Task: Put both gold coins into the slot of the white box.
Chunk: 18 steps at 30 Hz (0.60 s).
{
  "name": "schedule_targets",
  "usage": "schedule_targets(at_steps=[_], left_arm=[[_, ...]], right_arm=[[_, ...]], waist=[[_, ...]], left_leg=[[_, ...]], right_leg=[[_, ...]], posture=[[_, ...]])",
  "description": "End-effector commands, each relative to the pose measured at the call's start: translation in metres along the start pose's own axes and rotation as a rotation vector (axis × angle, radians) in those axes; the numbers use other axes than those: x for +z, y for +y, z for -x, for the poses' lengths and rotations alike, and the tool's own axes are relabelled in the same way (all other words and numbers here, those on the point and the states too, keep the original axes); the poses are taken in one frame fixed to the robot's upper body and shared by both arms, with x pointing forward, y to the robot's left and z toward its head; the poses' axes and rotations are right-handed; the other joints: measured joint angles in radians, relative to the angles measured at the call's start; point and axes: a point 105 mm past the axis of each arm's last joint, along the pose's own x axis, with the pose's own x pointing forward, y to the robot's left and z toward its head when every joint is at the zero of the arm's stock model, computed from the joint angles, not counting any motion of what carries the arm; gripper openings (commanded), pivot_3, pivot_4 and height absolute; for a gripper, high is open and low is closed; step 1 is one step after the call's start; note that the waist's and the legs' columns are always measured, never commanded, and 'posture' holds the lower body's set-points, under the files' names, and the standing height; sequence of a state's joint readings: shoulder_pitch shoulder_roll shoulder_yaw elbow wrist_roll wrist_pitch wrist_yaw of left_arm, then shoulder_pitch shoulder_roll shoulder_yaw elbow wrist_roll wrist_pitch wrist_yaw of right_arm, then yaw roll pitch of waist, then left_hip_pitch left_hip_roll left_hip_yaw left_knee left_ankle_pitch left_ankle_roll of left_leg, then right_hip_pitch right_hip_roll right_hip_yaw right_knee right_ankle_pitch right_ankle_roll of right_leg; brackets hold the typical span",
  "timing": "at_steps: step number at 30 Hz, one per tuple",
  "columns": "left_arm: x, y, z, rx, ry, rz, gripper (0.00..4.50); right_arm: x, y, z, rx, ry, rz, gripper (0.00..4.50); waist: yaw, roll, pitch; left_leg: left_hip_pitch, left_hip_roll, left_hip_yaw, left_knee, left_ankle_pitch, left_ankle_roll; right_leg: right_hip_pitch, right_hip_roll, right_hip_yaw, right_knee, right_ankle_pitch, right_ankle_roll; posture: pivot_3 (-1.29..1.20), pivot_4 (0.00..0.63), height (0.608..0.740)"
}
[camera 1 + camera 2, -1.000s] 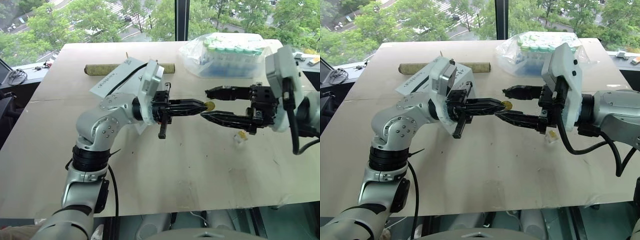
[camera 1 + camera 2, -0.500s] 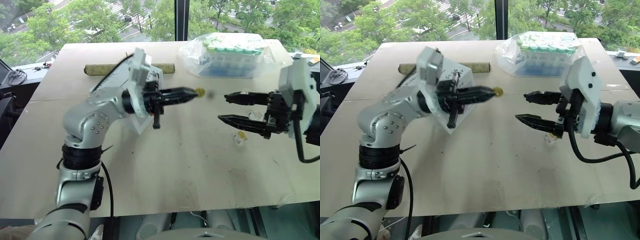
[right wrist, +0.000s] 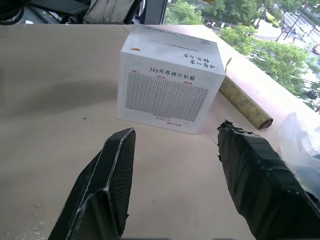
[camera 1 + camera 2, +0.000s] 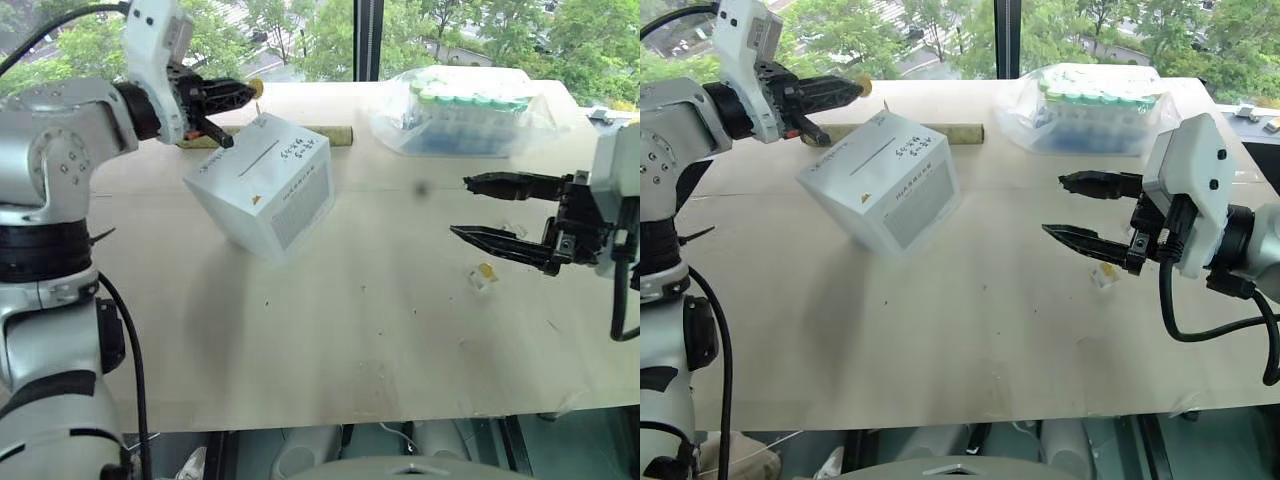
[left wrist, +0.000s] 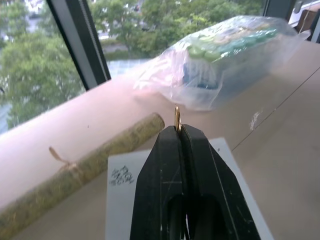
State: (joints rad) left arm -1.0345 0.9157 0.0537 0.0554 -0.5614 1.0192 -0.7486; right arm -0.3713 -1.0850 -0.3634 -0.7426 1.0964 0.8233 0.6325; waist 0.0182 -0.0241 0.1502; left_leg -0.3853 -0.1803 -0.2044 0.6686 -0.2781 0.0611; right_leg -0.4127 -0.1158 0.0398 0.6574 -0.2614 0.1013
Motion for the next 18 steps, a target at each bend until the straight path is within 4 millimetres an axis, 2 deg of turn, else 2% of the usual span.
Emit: schedule_targets(at_steps=[1, 6, 9, 18], left_arm=[[0.0, 0.013, 0.006, 0.01, 0.117, -0.028, 0.0], [-0.011, 0.014, 0.002, -0.049, 0.268, 0.091, 0.0], [-0.015, 0.017, 0.001, -0.052, 0.303, 0.086, 0.0], [-0.024, 0.017, -0.003, -0.107, 0.368, 0.104, 0.0]], right_arm=[[0.006, -0.009, 0.006, -0.02, -0.02, 0.043, 2.79], [0.015, -0.015, 0.011, -0.047, -0.071, 0.072, 2.79], [0.021, -0.014, 0.012, -0.049, -0.113, 0.094, 2.79], [0.015, -0.007, 0.008, -0.053, -0.125, 0.075, 2.79]], waist=[[-0.004, 0.0, 0.0], [-0.006, 0.0, 0.0], [-0.01, -0.001, 0.001], [-0.007, -0.001, 0.001]], left_leg=[[0.0, 0.0, 0.0, 0.0, 0.0, 0.0], [0.0, 0.0, 0.001, -0.001, 0.0, 0.0], [0.0, 0.0, 0.001, -0.001, 0.0, 0.0], [0.0, 0.0, 0.001, -0.001, 0.0, 0.0]], right_leg=[[0.0, 0.0, 0.0, 0.0, 0.0, 0.0], [-0.001, 0.0, 0.0, 0.001, 0.0, 0.0], [-0.001, 0.0, 0.001, 0.001, 0.0, 0.0], [-0.001, 0.0, 0.0, 0.001, 0.0, 0.0]], posture=[[0.0, 0.15, 0.74], [0.0, 0.15, 0.74], [0.0, 0.15, 0.74], [0.0, 0.15, 0.74]])
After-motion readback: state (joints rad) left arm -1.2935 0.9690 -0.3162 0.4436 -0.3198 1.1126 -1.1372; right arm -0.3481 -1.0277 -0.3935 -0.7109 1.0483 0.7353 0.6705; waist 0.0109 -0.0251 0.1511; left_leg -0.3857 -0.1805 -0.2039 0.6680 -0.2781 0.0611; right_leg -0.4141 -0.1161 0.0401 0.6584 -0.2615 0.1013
